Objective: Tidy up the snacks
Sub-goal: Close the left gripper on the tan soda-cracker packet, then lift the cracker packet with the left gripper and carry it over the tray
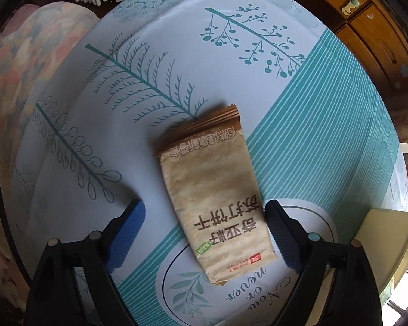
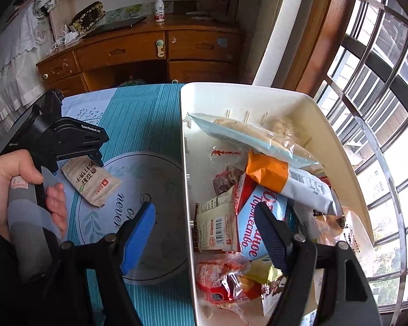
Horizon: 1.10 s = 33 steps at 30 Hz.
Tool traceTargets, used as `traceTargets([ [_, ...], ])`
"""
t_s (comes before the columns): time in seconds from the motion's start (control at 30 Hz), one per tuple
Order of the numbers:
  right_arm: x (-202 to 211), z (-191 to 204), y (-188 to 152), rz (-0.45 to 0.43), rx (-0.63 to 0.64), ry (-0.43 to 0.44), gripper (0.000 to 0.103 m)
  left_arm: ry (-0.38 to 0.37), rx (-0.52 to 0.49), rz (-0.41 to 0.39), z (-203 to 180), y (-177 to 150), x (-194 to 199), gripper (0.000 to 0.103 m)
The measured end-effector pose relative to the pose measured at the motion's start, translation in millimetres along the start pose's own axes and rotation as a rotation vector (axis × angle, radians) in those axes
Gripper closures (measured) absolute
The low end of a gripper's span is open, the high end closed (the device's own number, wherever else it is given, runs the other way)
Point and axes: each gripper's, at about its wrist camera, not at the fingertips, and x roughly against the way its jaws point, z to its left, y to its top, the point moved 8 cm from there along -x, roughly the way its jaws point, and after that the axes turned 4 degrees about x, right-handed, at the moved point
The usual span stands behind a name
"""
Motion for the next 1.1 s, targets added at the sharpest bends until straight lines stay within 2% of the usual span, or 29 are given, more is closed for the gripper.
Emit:
traceTargets([
  [0.2,6,-5,-7,0.003,-0.030,-0.025,0.027,0.030,-0.022,-0.020,11,-4,10,0.045],
  [0.27,8,-5,-10,0.001,-0.039,-0.033,0.027,0.010,-0.031,-0.018,17,-6,14,0.047],
  [0.43,19,-1,-18,-0.004,-0.064,-0.050,0.027,-0.026,-0.081,0.011,30,-6,15,0.047],
  [0.53,26,2,-22,-0.009,-0.075,-0.057,0.027,-0.025,-0.089,0.046,44,-9,14,0.047],
  [0.7,32,8,-29,-0.017,-0.104,-0.067,0.027,-0.002,-0.157,0.050,62,-21,17,0.048],
  [0.83,38,13,-38,-0.018,-0.129,-0.063,0.027,-0.009,-0.189,0.086,80,-42,27,0.048],
  [1.1,59,13,-58,0.004,-0.051,-0.101,0.027,-0.015,-0.359,0.039,75,-88,75,0.048],
])
